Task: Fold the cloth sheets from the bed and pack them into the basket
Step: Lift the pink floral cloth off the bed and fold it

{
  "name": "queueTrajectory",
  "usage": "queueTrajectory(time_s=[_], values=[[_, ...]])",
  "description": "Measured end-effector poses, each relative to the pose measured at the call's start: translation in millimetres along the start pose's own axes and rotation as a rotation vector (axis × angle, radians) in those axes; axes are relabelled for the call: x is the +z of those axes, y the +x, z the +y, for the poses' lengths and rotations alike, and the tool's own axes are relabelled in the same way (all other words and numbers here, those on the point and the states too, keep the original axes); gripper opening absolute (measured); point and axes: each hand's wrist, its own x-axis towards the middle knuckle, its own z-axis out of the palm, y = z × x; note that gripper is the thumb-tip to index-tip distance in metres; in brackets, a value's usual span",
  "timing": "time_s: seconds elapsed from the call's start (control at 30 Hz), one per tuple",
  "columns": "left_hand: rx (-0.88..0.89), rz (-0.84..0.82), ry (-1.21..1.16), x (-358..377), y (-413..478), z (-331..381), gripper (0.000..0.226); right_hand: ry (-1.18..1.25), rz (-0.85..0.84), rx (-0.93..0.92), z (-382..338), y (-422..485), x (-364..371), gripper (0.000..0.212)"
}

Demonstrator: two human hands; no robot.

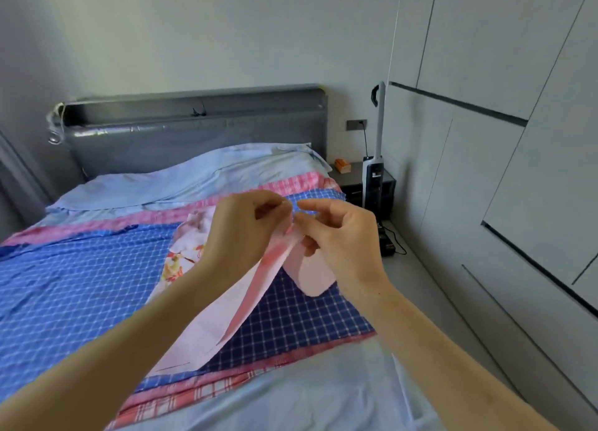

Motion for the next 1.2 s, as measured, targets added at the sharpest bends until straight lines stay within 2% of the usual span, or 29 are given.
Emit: queueTrajectory(time_s=[0.13,0.23,0.4,0.47,0.6,0.77,0.9,1.07,1.13,1.2], values=[[0.053,0.021,-0.060,-52.0,-15.2,36.8,0.011,0.026,-0.150,-0.130,-51.6,-15.9,4.6,0.014],[0.019,0.050,-0.091,-85.9,-39.5,49.8,0.015,0.068,-0.296,-0.131,-76.1,-38.5,13.7,0.021],[-0.064,0.002,0.095,-90.0,-81.2,33.0,0.012,-0.065,-0.388,-0.081,-63.5,-69.6,29.2,0.045],[-0.105,-0.049,0.147,-83.2,-100.3,22.5,0.015,-0.170,-0.381,-0.106,-49.2,-83.7,33.4,0.042],[-0.178,-0.146,0.156,-67.8,-126.5,10.0,0.019,-0.420,-0.391,-0.196,-27.4,-100.4,34.5,0.018],[-0.190,-0.134,0.152,-55.8,-142.6,18.3,0.019,-0.738,-0.382,-0.362,-21.0,-104.8,26.3,0.009],[-0.202,-0.090,0.099,-52.3,-145.6,27.0,0.024,-0.745,-0.373,-0.374,-25.7,-104.5,20.3,0.008],[-0.076,-0.138,0.102,-52.3,-145.4,32.5,0.032,-0.707,-0.394,-0.271,-26.5,-94.7,9.5,0.018],[-0.031,-0.186,0.139,-53.0,-143.6,33.0,0.032,-0.747,-0.485,-0.253,-25.7,-86.4,5.0,0.029],[-0.003,-0.218,0.173,-53.8,-142.5,33.4,0.032,-0.718,-0.631,-0.233,-23.2,-78.6,2.7,0.021]])
